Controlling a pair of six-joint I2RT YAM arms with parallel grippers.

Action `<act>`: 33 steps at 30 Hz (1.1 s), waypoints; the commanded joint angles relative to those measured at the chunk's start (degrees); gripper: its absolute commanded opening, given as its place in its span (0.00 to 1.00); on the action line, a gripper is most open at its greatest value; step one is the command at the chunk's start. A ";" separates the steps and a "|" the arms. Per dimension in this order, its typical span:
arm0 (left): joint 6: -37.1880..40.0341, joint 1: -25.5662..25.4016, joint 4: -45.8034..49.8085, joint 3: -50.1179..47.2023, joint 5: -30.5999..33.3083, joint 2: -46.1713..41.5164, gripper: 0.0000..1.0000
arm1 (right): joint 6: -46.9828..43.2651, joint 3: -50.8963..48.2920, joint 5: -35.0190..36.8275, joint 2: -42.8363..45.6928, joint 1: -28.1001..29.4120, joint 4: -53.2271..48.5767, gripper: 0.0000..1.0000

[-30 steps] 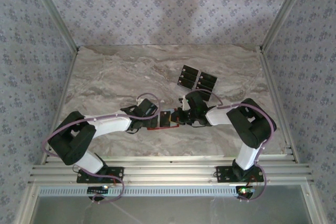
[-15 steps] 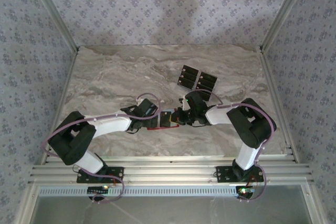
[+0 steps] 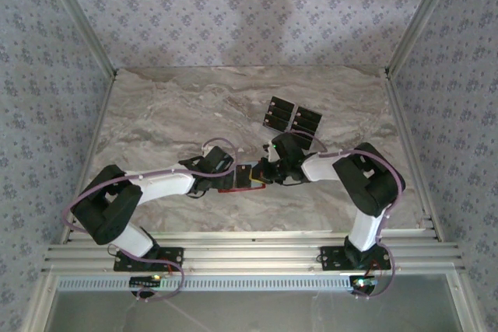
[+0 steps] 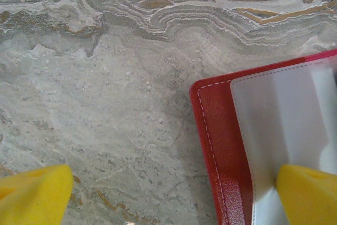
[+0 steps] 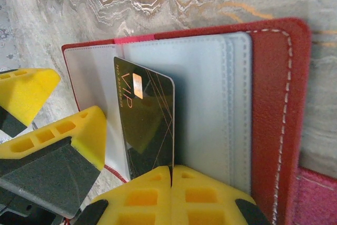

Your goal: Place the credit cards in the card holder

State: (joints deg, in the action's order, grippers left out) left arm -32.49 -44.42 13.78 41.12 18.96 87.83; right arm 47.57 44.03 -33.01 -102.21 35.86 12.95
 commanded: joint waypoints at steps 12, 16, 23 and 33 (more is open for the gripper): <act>0.23 -0.02 4.74 -1.34 1.24 -0.20 0.99 | -1.68 3.04 -2.46 -1.87 -0.57 -6.24 0.00; 0.28 0.01 4.68 -1.47 1.19 -0.13 0.99 | -3.66 4.55 -3.86 -2.37 -1.18 -9.56 0.00; 0.25 0.02 4.50 -1.47 1.21 -0.01 0.99 | -4.86 6.43 -5.79 -4.50 -1.50 -11.78 0.00; 0.24 -0.01 4.53 -1.59 1.35 -0.05 0.99 | -5.38 7.65 -6.40 -4.41 -2.09 -14.17 0.00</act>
State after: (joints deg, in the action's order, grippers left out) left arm -32.49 -44.42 13.74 41.08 18.96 87.83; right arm 43.62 50.96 -38.65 -105.91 34.09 2.94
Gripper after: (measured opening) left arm 0.994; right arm 0.058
